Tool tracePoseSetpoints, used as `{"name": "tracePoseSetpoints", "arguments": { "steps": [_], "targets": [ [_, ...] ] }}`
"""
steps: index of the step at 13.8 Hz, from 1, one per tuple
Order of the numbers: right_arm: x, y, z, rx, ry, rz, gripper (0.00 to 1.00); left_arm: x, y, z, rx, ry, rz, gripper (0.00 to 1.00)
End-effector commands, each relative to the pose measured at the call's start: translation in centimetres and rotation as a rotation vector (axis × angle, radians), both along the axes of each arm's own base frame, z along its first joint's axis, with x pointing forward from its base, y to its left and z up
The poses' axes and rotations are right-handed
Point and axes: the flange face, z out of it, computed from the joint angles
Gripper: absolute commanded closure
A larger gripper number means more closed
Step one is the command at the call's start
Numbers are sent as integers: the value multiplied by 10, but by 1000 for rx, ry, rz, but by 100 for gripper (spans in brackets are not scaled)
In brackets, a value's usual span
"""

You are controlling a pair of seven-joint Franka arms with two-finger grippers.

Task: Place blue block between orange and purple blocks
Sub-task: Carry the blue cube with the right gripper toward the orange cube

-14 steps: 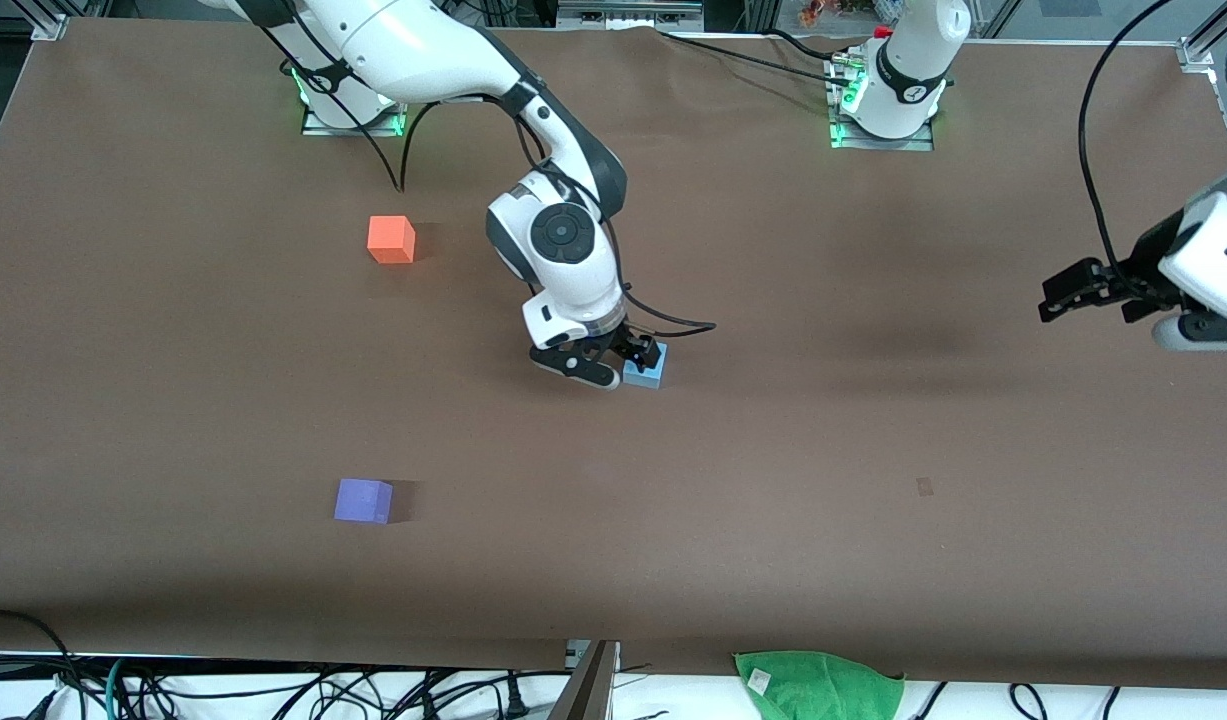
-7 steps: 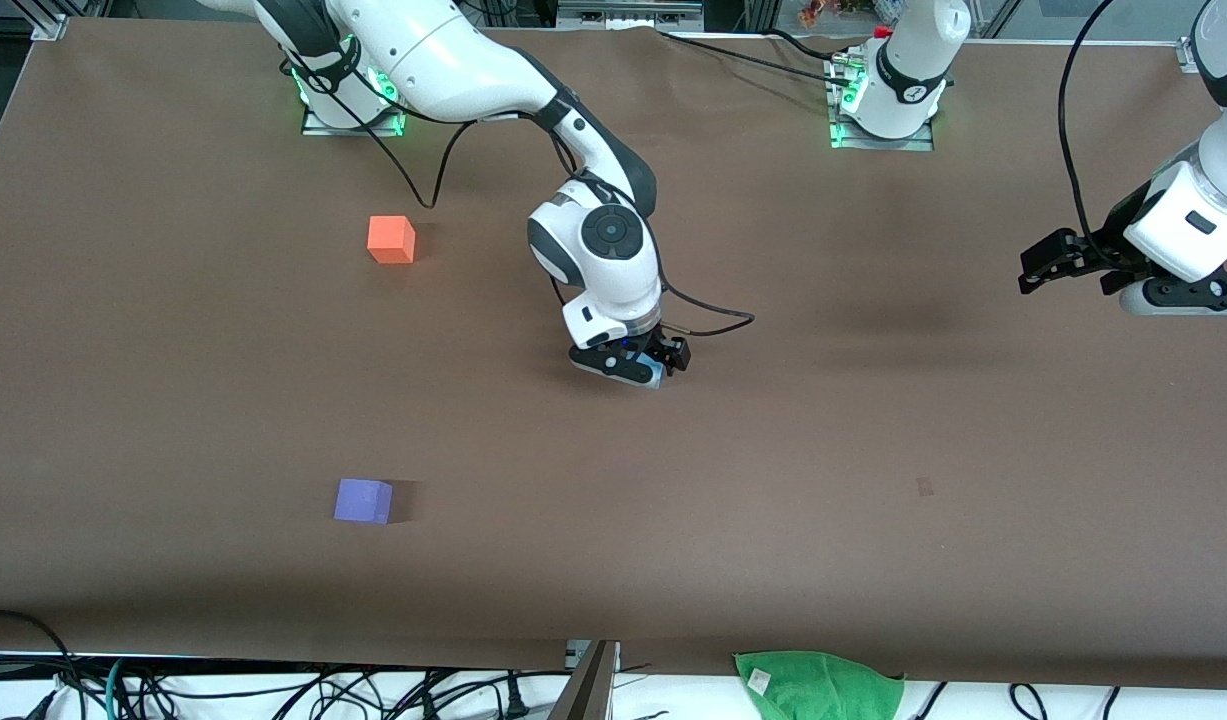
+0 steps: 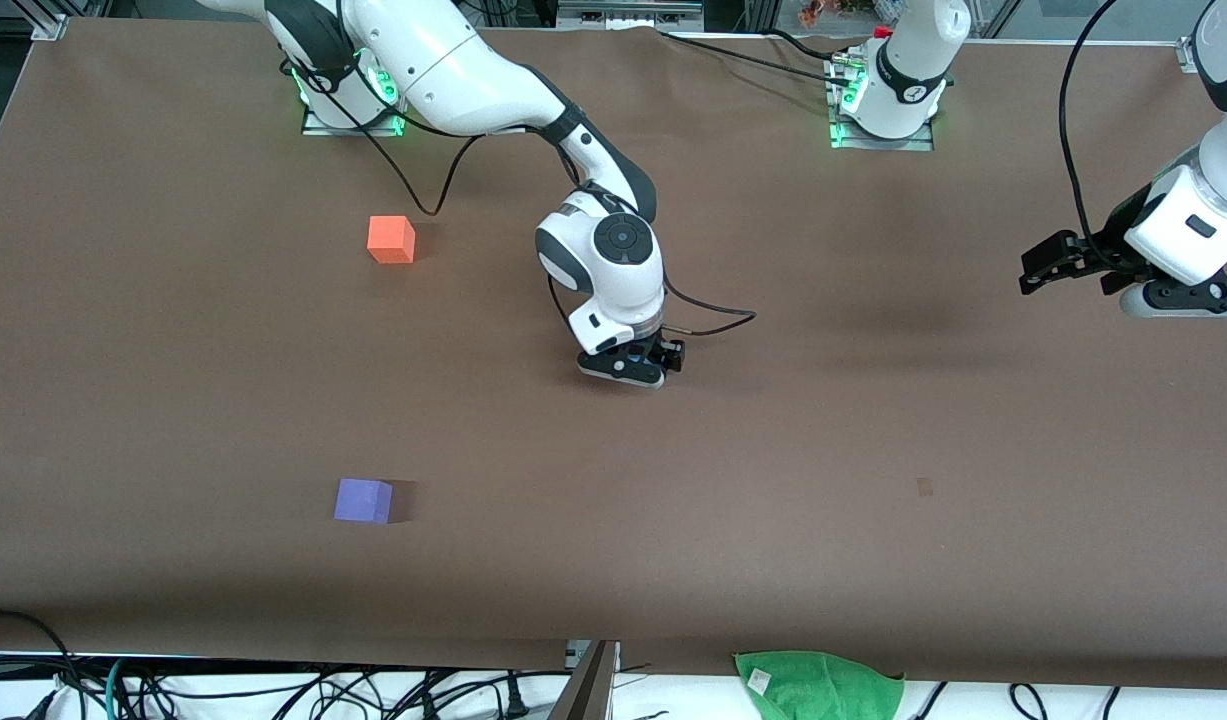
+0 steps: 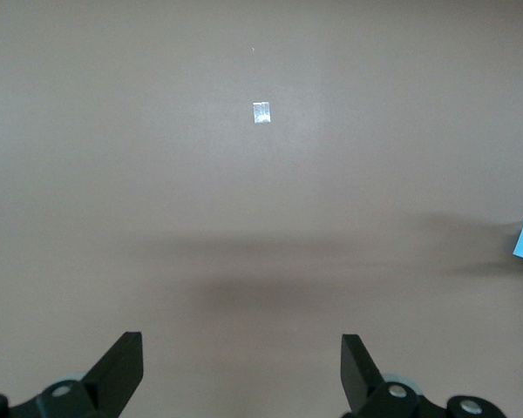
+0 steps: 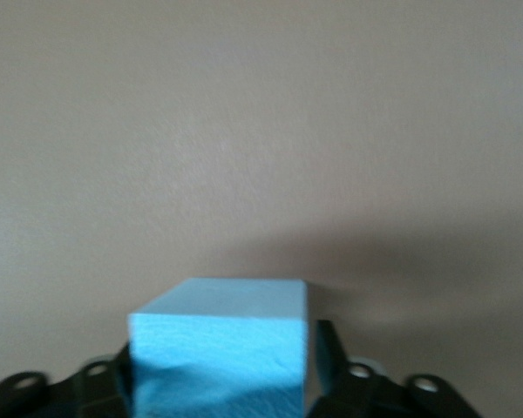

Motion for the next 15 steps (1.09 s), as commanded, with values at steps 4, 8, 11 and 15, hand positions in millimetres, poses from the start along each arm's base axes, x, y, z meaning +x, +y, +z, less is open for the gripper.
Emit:
{"name": "tracePoseSetpoints", "arguments": {
  "steps": [4, 8, 11, 15],
  "targets": [
    [62, -79, 59, -94, 86, 142, 95, -4, 2, 1, 19, 23, -3, 0],
    [97, -216, 102, -110, 200, 264, 94, -4, 2, 1, 19, 23, -5, 0],
    [86, -335, 96, -116, 235, 307, 94, -4, 0, 1, 20, 24, 0, 0],
    [41, -384, 54, -99, 240, 265, 93, -4, -1, 4, 20, 23, 1, 0]
  ]
}}
